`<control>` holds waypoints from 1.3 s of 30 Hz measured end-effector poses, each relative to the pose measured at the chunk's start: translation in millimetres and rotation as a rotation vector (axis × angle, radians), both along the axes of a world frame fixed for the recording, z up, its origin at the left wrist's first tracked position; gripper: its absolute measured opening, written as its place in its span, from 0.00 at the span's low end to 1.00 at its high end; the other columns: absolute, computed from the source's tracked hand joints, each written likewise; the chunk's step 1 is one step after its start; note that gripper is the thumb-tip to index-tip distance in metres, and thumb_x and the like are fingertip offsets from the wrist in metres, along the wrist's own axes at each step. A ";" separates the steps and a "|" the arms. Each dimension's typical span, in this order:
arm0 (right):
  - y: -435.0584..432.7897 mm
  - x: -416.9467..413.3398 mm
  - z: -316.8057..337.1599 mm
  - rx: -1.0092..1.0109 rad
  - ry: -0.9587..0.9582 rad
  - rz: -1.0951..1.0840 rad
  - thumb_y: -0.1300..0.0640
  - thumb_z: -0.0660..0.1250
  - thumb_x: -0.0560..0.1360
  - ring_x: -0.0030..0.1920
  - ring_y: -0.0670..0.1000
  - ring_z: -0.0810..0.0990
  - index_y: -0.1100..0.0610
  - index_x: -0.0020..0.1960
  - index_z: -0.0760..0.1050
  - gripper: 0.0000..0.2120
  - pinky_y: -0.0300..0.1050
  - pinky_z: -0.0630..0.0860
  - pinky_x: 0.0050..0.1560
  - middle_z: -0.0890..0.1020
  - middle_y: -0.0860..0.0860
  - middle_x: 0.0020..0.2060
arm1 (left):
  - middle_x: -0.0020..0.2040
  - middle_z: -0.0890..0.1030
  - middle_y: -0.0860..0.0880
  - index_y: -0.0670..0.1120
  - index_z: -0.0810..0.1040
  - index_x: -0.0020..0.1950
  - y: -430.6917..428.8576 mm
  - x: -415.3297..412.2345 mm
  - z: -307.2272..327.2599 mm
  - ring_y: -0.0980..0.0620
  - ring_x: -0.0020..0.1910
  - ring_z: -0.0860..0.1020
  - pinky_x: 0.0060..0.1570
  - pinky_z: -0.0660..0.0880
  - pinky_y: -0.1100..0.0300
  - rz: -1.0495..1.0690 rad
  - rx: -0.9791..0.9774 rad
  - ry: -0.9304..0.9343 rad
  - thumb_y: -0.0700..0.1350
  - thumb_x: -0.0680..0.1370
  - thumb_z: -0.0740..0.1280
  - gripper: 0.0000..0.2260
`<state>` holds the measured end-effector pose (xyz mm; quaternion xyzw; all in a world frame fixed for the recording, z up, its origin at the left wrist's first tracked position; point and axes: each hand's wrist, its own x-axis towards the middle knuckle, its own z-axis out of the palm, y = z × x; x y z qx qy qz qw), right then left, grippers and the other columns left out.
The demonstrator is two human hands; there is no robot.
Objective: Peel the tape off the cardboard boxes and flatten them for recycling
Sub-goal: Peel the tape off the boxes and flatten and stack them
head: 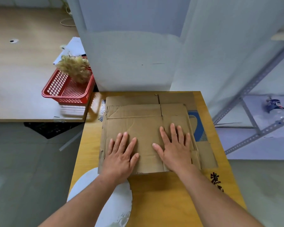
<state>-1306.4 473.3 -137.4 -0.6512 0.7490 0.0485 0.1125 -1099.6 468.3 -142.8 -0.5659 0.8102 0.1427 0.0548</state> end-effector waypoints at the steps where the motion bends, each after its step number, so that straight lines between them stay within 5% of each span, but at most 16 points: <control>1: 0.4 0.0 -1.3 -0.005 0.004 0.000 0.30 0.39 0.75 0.74 0.56 0.29 0.42 0.75 0.33 0.34 0.61 0.34 0.73 0.32 0.52 0.75 | 0.71 0.23 0.53 0.58 0.27 0.71 0.7 -0.3 -2.7 0.53 0.69 0.21 0.70 0.25 0.52 -0.002 0.005 -0.022 0.68 0.64 0.17 0.35; 8: 0.8 1.1 -0.2 0.017 0.002 -0.004 0.32 0.41 0.76 0.74 0.55 0.29 0.43 0.76 0.34 0.33 0.60 0.32 0.73 0.32 0.51 0.76 | 0.71 0.22 0.50 0.56 0.25 0.70 -0.9 -3.2 2.7 0.50 0.70 0.22 0.71 0.26 0.49 -0.020 0.060 -0.067 0.68 0.66 0.20 0.35; 12: -7.6 3.8 18.4 0.051 -0.078 -0.044 0.39 0.52 0.78 0.76 0.56 0.35 0.43 0.77 0.45 0.31 0.62 0.39 0.74 0.39 0.52 0.77 | 0.77 0.32 0.48 0.55 0.37 0.78 -8.1 -3.9 18.5 0.49 0.75 0.29 0.74 0.33 0.48 -0.016 0.135 -0.065 0.63 0.81 0.41 0.29; 16: -13.7 21.4 50.0 -0.023 -0.035 -0.044 0.46 0.61 0.76 0.77 0.58 0.42 0.49 0.75 0.58 0.29 0.60 0.45 0.75 0.43 0.55 0.77 | 0.80 0.43 0.47 0.52 0.49 0.79 -14.8 7.9 46.9 0.48 0.78 0.43 0.77 0.43 0.48 -0.038 0.099 0.029 0.58 0.82 0.54 0.28; 21: 1.0 79.1 76.0 -0.180 -0.019 0.132 0.51 0.58 0.79 0.75 0.56 0.55 0.52 0.73 0.61 0.24 0.55 0.53 0.75 0.56 0.55 0.75 | 0.80 0.48 0.47 0.52 0.50 0.79 -6.6 46.0 73.1 0.47 0.78 0.52 0.75 0.52 0.53 0.051 -0.076 0.096 0.56 0.82 0.55 0.27; 26: 12.9 159.0 87.9 -0.155 -0.073 0.245 0.52 0.54 0.79 0.58 0.54 0.75 0.55 0.64 0.71 0.16 0.47 0.71 0.54 0.76 0.53 0.60 | 0.72 0.68 0.52 0.53 0.60 0.76 17.6 112.9 83.5 0.51 0.66 0.71 0.57 0.71 0.57 0.173 -0.179 0.142 0.58 0.81 0.57 0.25; 31: 22.5 231.1 92.3 -0.172 -0.043 0.382 0.52 0.55 0.80 0.50 0.56 0.77 0.55 0.56 0.73 0.12 0.44 0.68 0.41 0.78 0.53 0.53 | 0.64 0.74 0.53 0.53 0.65 0.73 41.4 193.6 83.3 0.52 0.62 0.74 0.53 0.72 0.57 0.331 -0.186 0.065 0.60 0.80 0.56 0.23; 39: 10.2 366.1 106.1 -0.233 -0.046 0.577 0.52 0.54 0.80 0.51 0.58 0.78 0.56 0.58 0.71 0.12 0.47 0.68 0.41 0.76 0.53 0.52 | 0.63 0.74 0.51 0.52 0.67 0.72 61.2 331.9 77.7 0.50 0.62 0.73 0.53 0.72 0.56 0.535 -0.247 0.056 0.61 0.80 0.57 0.24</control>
